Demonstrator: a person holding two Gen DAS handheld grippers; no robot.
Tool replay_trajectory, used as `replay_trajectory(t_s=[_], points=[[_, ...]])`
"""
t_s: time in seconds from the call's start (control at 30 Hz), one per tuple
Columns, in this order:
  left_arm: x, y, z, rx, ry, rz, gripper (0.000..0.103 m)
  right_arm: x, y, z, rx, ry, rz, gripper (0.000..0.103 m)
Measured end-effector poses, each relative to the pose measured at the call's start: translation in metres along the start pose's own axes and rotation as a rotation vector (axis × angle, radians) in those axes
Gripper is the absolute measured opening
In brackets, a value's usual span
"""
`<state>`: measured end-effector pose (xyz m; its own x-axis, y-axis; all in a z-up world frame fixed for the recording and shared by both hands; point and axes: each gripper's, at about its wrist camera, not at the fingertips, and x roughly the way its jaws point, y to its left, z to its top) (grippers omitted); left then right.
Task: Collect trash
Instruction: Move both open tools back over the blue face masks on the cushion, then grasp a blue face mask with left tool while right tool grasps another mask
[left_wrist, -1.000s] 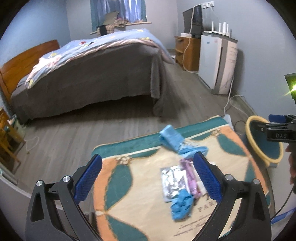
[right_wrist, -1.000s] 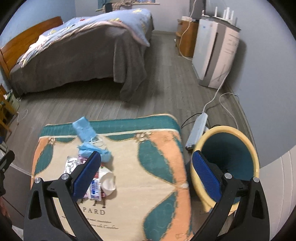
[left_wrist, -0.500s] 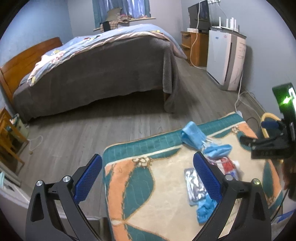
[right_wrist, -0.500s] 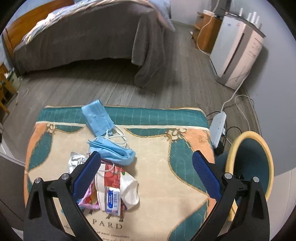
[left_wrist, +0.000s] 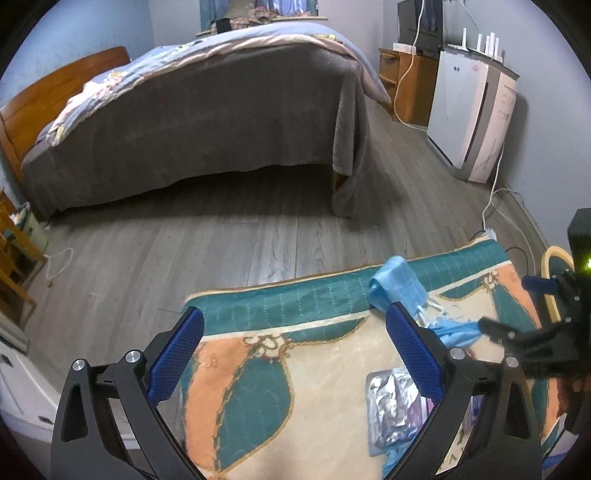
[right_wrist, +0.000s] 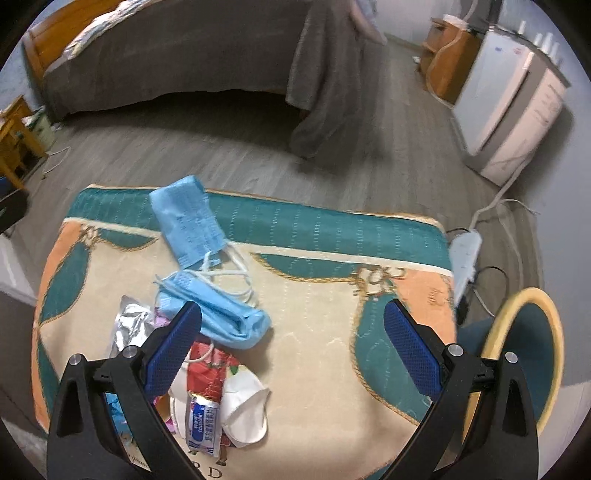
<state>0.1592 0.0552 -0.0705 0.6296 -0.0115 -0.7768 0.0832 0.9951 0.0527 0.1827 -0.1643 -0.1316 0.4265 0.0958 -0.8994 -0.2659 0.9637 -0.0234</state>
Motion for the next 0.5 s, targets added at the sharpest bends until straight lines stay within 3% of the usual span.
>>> replay_trajectory(t_s=[0.5], points=[[0.076, -0.042, 0.022, 0.015, 0.083, -0.027, 0.098, 0.021, 0.016, 0.006, -0.133, 0.027, 0.115, 0.096]])
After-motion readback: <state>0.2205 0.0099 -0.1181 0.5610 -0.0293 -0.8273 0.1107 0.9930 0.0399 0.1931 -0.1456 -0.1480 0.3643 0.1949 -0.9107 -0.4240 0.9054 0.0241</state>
